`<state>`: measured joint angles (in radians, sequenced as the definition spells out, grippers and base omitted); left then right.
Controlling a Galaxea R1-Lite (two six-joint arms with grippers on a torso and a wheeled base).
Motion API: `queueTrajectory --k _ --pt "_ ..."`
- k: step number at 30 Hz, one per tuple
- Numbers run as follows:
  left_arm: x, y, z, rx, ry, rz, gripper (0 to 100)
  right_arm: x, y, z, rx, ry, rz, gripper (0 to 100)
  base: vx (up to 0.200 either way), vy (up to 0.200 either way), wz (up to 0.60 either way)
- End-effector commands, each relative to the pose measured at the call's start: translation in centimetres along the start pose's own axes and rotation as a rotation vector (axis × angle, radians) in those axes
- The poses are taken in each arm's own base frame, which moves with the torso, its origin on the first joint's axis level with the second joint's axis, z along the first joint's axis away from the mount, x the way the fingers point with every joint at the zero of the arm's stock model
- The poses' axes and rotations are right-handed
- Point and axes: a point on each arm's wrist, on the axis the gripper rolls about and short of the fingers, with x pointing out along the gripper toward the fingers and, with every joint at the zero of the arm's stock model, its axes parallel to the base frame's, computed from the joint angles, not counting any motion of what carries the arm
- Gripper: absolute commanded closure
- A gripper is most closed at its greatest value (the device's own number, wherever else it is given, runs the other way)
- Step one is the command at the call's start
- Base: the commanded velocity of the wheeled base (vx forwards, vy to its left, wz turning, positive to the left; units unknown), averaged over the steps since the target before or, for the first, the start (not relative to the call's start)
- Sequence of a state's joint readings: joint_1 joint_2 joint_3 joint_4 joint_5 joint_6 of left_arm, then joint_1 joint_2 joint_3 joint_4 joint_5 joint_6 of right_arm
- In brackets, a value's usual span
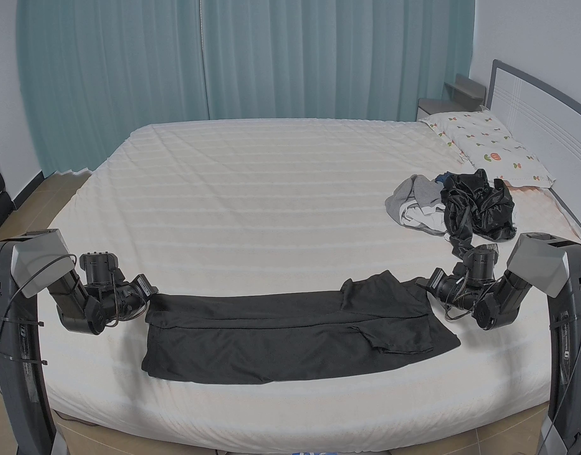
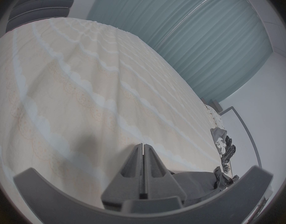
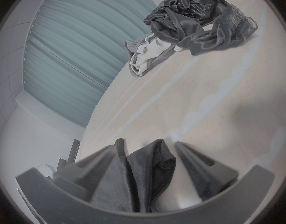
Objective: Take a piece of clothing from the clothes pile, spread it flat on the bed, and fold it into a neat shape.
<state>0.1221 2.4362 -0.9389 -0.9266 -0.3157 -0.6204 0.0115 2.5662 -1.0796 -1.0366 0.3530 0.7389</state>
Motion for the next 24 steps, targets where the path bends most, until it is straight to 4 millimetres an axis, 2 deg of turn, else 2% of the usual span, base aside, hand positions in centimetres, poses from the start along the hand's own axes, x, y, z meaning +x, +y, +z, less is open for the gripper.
queueTrajectory --k 1,7,24 --pt "0.02 -0.04 0.11 0.001 -0.005 -0.003 100 -0.20 -0.31 0.86 0.003 -0.028 0.006 100 0.000 0.000 0.00" --pt "0.00 -0.10 0.30 0.006 -0.033 -0.020 100 -0.17 -0.38 1.39 0.013 -0.099 0.044 100 0.000 0.000 0.00" --pt "0.70 0.37 -0.17 0.009 -0.023 -0.010 100 0.49 -0.93 0.99 0.003 -0.125 0.052 100 0.000 0.000 0.00"
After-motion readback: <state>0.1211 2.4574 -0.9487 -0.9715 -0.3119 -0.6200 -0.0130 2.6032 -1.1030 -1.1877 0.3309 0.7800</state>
